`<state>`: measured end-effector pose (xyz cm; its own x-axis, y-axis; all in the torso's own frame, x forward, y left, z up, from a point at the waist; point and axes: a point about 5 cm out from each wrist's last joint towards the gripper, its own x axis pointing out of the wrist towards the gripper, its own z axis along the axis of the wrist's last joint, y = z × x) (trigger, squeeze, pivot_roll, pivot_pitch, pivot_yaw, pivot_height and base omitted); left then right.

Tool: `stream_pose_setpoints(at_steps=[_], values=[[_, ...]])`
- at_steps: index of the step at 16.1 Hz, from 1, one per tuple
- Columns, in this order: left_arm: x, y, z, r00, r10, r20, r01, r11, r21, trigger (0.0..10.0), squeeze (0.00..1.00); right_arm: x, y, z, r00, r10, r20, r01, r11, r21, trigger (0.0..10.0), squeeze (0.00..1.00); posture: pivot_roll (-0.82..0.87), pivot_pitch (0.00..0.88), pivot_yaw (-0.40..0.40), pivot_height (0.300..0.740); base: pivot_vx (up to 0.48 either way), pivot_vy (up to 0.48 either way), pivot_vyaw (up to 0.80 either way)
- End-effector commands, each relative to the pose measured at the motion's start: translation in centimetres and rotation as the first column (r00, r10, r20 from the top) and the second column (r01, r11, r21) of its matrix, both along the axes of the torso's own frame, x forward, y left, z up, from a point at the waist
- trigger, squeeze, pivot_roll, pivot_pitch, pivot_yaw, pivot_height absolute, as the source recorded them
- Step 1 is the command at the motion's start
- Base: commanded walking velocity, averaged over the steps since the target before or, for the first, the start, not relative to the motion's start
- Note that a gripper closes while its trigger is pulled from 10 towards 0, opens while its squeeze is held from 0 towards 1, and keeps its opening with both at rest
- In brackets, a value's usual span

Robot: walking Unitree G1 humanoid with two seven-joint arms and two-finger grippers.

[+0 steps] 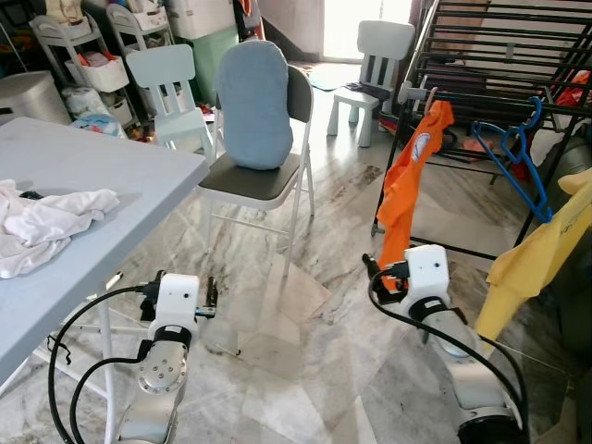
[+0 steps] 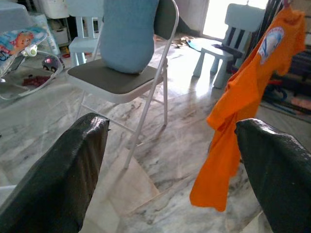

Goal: Hang hanger

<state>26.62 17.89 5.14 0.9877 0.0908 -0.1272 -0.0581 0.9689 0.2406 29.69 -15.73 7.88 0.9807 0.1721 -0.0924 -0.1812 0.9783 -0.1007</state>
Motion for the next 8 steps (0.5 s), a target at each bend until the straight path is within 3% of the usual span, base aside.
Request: stream_pose_setpoints(at_steps=[1, 5, 8], values=[[0.1, 0.5, 0.0, 1.0, 0.031, -0.003, -0.031, 0.999, 0.016, 10.0, 0.0, 0.3, 0.2, 0.2, 1.0, -0.004, -0.006, 0.004, 1.0, 0.014, 10.0, 0.0, -0.11, 0.0, 0.048, 0.74, 0.0, 0.0, 0.0], [-0.1, 1.6, -1.1, 0.99, 0.136, -0.041, -0.136, 0.991, -0.003, 10.0, 0.0, 0.4, 0.0, -0.3, 0.999, -0.024, -0.034, 0.025, 0.999, 0.023, 10.0, 0.0, -0.11, 0.0, 0.051, 0.74, 0.0, 0.0, 0.0], [-0.3, 1.6, -1.4, 0.988, 0.146, -0.049, -0.147, 0.989, -0.006, 10.0, 0.0, 0.4, -0.1, -0.5, 0.999, -0.03, -0.042, 0.031, 0.999, 0.023, 10.0, 0.0, -0.11, 0.0, 0.051, 0.74, 0.0, 0.0, 0.0]])
